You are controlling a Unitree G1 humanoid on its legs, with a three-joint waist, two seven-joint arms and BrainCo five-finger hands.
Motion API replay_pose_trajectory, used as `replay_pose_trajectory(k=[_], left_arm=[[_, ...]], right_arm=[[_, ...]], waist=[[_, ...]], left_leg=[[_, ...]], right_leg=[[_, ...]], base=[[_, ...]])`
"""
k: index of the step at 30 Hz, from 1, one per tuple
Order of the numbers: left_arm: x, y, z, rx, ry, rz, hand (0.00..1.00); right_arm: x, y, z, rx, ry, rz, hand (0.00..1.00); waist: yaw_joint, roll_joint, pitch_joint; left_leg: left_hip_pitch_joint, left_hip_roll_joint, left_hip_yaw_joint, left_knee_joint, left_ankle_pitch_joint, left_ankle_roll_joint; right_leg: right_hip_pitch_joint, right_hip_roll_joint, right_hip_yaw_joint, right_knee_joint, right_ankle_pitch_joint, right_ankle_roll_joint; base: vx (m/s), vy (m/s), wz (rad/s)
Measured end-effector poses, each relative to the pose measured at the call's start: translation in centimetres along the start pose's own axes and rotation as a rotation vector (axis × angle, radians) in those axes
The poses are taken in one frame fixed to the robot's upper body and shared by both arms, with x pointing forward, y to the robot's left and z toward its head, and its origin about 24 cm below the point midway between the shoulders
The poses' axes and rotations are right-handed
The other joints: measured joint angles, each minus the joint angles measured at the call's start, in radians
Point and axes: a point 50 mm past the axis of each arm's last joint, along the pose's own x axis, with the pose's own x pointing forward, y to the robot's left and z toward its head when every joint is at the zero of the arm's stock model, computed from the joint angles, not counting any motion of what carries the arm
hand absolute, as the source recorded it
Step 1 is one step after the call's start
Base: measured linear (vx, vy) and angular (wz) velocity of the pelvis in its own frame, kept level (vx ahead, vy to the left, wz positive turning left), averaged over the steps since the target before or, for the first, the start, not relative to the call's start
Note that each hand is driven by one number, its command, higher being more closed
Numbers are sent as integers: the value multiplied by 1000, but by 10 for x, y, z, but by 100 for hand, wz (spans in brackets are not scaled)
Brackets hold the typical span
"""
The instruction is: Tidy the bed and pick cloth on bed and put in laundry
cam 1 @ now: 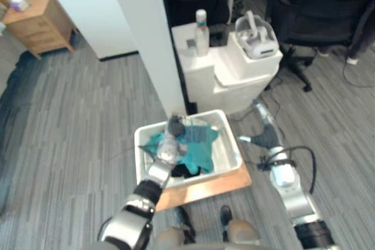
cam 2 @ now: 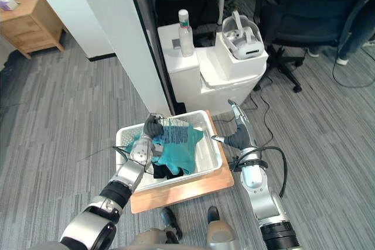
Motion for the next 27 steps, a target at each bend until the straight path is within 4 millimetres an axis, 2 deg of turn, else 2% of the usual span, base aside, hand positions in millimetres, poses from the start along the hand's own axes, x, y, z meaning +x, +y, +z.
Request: replay_pose_trajectory(k=[2, 4, 11, 16, 19, 22, 23, 25, 27], left_arm=[[1, 6, -6, 45, 24, 31, 0], [1, 9, -14, 53, 62, 48, 0], [-1, 13, -13, -8, 65, 71, 0], [-19, 21, 1, -177, -25, 125, 0], [-34, 32, 3, -244, -74, 150, 0], [-48, 51, -4, -298, -82, 207, 0], [-54, 59, -7, -308, -82, 238, 0], [-63, 75, -14, -330, -75, 304, 0], [-79, 101, -36, -367, -17, 416, 0]], right_arm=[[-3, 5, 1, 8, -10, 19, 0], [-6, 8, 1, 16, -12, 31, 0], [-12, 11, 2, 53, 0, 32, 0], [-10, 8, 8, 66, -25, 15, 0], [-10, 6, 6, 67, -14, 6, 0], [-9, -1, 2, 59, 9, -29, 0], [-10, -5, -5, 49, 36, -47, 0], [-14, -12, -21, 31, 107, -72, 0], [-23, -23, -45, 17, 229, -122, 0]], waist=[[-15, -3, 14], [-15, -5, 18], [-12, -6, 19], [-10, -4, 20], [12, -3, 19], [26, 0, 18], [38, 3, 16], [42, 7, 13], [43, 13, 6]], left_leg=[[0, 0, 1, -1, 0, 0], [0, 0, 6, -1, 0, 0], [16, 0, 6, 5, 0, 0], [33, 0, -22, 24, 0, -1], [36, 1, -34, 31, -1, -1], [36, 1, -49, 33, -4, -4], [36, 1, -52, 33, -4, -4], [36, -1, -64, 31, -5, -5], [38, -2, -76, 31, -7, -9]], right_leg=[[-1, 0, 0, 0, -2, 1], [-4, 0, 4, 1, -3, 1], [14, -4, -3, 14, -19, 2], [53, -8, -31, 14, -29, 3], [64, -8, -42, 15, -32, 5], [75, -8, -58, 15, -34, 5], [75, -7, -58, 14, -34, 5], [83, -8, -71, 14, -36, 10], [92, -8, -83, 10, -37, 9]], base=[[0, 0, 0], [38, 16, -6], [55, 6, 3], [15, -4, 19], [-29, 10, 16], [-33, 25, 21], [-30, 24, 13], [-27, 24, 20], [-19, 28, 18]])
